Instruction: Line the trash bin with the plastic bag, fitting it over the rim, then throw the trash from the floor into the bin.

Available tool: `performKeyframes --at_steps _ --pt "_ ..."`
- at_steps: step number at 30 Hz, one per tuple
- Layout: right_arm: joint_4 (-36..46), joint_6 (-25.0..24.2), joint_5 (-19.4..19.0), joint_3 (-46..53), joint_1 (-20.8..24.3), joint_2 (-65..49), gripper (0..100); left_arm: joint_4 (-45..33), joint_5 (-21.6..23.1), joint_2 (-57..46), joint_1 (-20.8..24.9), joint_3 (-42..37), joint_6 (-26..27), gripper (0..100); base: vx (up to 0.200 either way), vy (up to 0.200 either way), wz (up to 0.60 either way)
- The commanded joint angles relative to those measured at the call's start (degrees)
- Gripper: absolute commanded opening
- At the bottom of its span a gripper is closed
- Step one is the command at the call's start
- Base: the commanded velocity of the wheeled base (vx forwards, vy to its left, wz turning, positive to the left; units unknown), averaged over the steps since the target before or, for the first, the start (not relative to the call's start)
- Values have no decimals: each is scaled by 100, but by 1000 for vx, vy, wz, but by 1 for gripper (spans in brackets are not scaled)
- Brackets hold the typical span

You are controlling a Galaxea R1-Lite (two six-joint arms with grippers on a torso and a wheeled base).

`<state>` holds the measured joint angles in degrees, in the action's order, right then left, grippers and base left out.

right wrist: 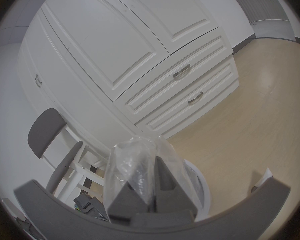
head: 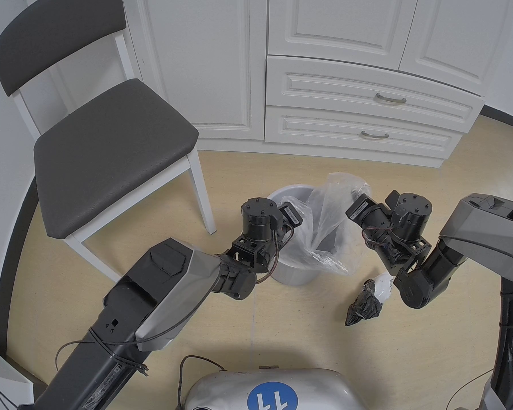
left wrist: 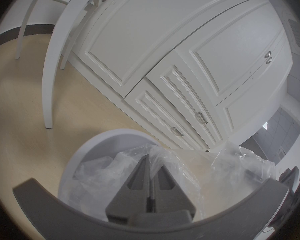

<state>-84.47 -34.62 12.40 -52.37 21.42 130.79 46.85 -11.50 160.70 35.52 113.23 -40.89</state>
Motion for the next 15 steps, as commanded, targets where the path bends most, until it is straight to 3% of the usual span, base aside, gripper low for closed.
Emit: performKeyframes --at_steps 1,7,15 --pt "80 87 -1 95 29 8 0 -27 -55 -205 -46 -90 81 0 0 0 0" --pt "88 825 -62 491 -33 -247 0 52 218 -1462 -169 -1540 547 0 0 0 0" --pt "-43 1616 -53 763 -173 -265 0 70 1615 -2701 -485 -3298 1215 0 0 0 0"
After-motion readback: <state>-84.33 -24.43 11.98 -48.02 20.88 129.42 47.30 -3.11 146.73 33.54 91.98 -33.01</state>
